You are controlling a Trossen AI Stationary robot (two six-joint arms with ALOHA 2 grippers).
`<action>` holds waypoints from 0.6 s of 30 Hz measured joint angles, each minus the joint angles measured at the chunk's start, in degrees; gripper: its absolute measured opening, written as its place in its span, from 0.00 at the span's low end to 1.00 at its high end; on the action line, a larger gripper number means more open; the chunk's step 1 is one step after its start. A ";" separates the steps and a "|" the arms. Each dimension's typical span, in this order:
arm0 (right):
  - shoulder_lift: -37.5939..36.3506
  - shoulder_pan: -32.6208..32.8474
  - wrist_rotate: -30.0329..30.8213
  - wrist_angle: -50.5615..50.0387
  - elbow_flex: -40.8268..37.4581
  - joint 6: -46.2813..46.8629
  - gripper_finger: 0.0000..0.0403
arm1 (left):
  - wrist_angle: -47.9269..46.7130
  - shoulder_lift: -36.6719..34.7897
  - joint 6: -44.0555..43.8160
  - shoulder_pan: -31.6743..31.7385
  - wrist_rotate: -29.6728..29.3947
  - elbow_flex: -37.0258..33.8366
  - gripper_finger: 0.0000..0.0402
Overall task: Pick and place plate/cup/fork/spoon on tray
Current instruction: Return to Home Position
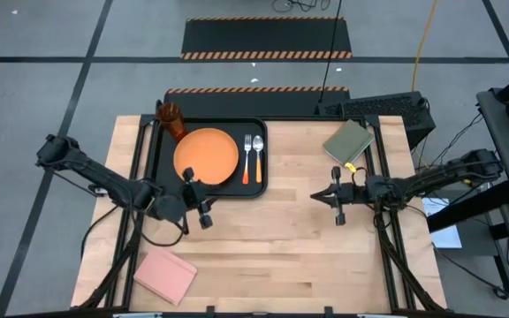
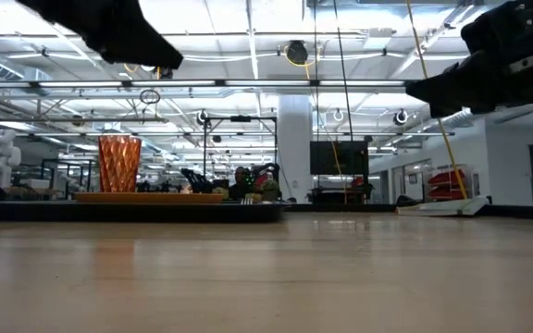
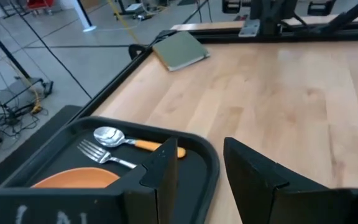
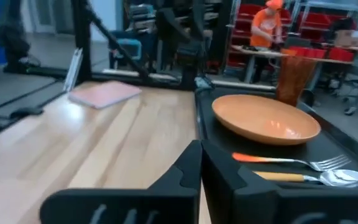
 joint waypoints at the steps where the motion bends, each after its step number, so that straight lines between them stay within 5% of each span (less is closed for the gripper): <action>1: -0.68 -0.05 -0.64 -1.07 -0.02 -0.65 0.00 | 0.60 -0.77 0.43 0.42 0.46 -1.02 0.34; 6: -2.91 -0.05 -0.78 -3.75 -0.08 -2.05 0.00 | 5.31 -4.53 1.72 1.22 2.68 -6.20 0.30; 18: -7.99 -0.05 -5.30 -5.57 -0.20 -5.73 0.00 | 9.88 -16.17 7.11 1.11 5.06 -15.06 0.02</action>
